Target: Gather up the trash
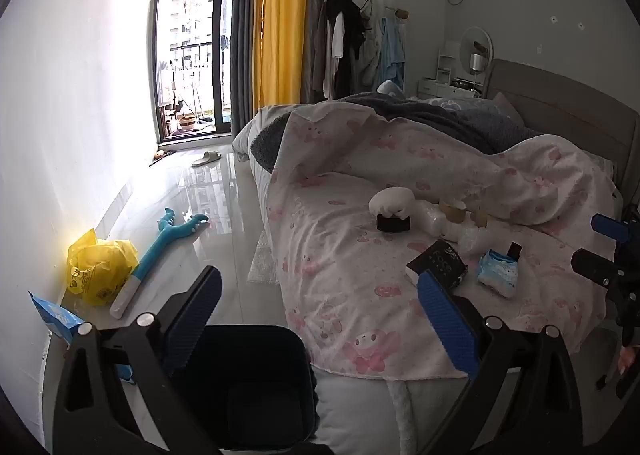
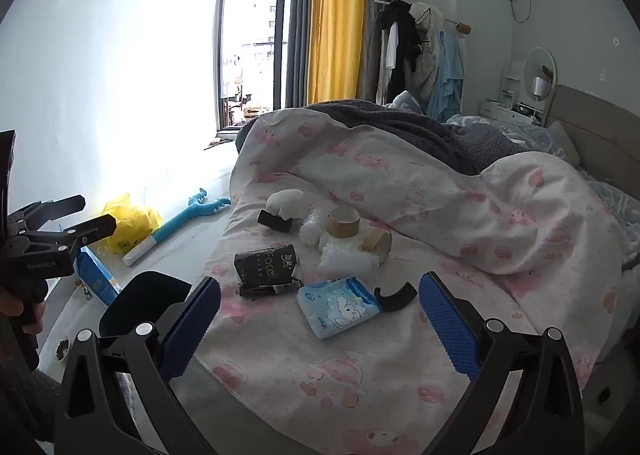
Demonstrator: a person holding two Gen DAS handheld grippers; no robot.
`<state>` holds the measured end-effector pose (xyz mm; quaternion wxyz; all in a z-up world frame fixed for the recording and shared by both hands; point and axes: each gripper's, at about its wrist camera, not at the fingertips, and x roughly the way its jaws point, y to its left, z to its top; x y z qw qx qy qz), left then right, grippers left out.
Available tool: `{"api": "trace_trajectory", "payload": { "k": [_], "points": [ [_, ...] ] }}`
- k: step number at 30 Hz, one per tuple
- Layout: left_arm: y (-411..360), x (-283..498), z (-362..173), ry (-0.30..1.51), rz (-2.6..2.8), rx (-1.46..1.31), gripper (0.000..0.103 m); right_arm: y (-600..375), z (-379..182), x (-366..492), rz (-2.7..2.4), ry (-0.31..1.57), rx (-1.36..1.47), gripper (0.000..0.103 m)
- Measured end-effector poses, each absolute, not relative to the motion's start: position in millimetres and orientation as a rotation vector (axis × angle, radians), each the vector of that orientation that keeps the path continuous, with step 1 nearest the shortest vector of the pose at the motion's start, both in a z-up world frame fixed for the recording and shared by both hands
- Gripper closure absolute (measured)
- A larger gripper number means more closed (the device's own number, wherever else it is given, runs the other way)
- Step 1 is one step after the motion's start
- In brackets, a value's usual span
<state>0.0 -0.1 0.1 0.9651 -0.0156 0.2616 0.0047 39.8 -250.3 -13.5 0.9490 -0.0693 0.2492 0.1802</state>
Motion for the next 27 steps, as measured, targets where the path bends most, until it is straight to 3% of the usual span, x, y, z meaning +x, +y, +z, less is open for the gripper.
{"api": "trace_trajectory", "payload": {
  "k": [27],
  "points": [
    [1.8, 0.8, 0.0, 0.523, 0.013, -0.036, 0.003, -249.0, -7.5, 37.4, 0.363, 0.491, -0.136, 0.003]
  ]
}}
